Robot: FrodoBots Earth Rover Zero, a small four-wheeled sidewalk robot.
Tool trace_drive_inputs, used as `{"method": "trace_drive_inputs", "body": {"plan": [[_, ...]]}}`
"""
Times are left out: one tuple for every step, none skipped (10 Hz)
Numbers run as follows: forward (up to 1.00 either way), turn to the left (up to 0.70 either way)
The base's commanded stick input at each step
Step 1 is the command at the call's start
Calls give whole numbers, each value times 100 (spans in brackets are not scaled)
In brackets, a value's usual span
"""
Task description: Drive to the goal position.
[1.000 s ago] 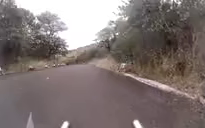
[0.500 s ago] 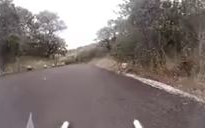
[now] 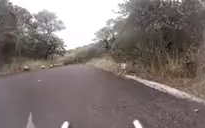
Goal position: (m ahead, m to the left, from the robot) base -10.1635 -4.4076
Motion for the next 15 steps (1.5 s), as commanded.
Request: {"method": "trace_drive_inputs", "body": {"plan": [[0,-50],[0,-50],[0,-50],[0,-50],[0,-50],[0,-50],[0,-50],[0,-50],[0,-50],[0,-50],[0,-50],[0,-50],[0,-50],[0,-50],[0,-50]]}}
